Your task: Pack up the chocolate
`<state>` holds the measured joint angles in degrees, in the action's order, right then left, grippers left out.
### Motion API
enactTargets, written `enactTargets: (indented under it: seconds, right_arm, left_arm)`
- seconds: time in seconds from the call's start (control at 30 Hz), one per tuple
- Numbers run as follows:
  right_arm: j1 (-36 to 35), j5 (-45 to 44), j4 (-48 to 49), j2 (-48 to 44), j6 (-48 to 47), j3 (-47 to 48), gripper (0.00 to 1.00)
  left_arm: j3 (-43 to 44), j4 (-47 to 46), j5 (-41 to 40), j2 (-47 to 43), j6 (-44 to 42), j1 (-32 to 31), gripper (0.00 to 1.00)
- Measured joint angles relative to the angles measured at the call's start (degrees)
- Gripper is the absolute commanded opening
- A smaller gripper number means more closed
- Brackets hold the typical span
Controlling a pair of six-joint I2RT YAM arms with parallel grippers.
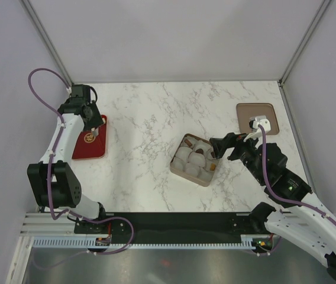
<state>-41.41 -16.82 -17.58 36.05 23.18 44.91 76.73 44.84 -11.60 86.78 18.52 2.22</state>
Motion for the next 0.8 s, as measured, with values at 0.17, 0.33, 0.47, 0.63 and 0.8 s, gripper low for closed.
enactTargets:
  seconds: [0.17, 0.33, 0.47, 0.63, 0.8]
  right_arm:
    - [0.00, 0.02, 0.00, -0.11, -0.02, 0.00, 0.95]
    - [0.00, 0.02, 0.00, -0.28, -0.02, 0.00, 0.95]
    - [0.00, 0.02, 0.00, -0.66, -0.02, 0.00, 0.95]
    - [0.00, 0.00, 0.00, -1.09, -0.02, 0.00, 0.95]
    - [0.00, -0.02, -0.02, -1.14, -0.02, 0.00, 0.95]
  left_arm:
    - [-0.02, 0.02, 0.13, 1.16, 0.00, 0.07, 0.53]
    - [-0.20, 0.00, 0.13, 1.27, 0.00, 0.26, 0.53]
    - [-0.87, -0.02, 0.11, 1.70, 0.00, 0.87, 0.53]
    - [-2.49, 0.07, 0.11, 2.12, 0.00, 1.79, 0.53]
    - [-2.99, 0.04, 0.11, 2.56, 0.00, 2.10, 0.53]
